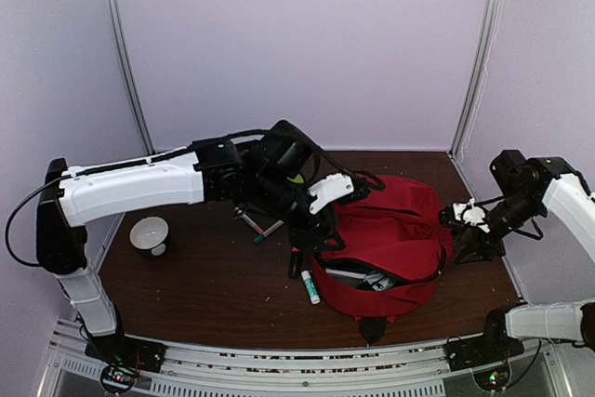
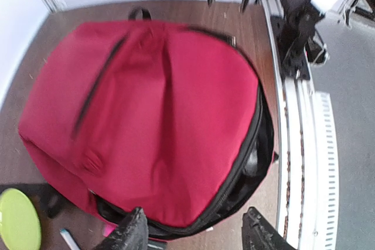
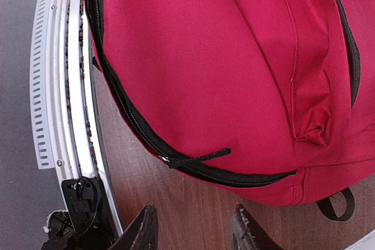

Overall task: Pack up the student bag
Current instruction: Place the largest pocket of the bag in the student bag, then grab the largest pocket of the student bag.

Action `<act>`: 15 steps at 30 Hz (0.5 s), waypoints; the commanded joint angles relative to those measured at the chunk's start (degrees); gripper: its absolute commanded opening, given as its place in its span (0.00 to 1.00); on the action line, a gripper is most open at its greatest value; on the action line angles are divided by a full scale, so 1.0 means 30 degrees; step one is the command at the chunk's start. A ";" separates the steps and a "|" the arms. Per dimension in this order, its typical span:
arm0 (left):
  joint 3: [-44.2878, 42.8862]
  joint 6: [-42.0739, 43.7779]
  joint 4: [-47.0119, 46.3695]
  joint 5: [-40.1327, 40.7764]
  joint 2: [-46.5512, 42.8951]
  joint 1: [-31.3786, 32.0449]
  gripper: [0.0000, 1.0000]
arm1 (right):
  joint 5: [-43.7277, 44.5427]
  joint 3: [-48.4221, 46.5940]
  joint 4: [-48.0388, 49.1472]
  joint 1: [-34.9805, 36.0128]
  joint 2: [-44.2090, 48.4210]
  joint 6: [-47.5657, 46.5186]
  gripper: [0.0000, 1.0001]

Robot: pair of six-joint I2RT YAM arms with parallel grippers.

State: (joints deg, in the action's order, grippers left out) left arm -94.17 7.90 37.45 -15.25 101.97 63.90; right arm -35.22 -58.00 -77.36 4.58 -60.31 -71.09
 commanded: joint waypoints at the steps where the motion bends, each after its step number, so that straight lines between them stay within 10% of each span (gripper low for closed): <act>1: -0.2489 0.0314 0.0122 -0.0338 0.0283 -0.0089 0.58 | -0.1985 0.0028 -0.1623 -0.1684 -0.0945 -0.3345 0.43; 15: -0.4414 -0.3304 -0.4898 -0.2305 0.4223 -0.0089 0.51 | -0.3381 0.0573 -0.0318 -0.1759 -0.4187 0.0711 0.49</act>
State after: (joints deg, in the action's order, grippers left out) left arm -107.00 1.28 29.71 -18.35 113.93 63.83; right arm -43.46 -56.82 -80.62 -0.43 -69.93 -73.32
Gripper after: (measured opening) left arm 0.529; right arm 0.497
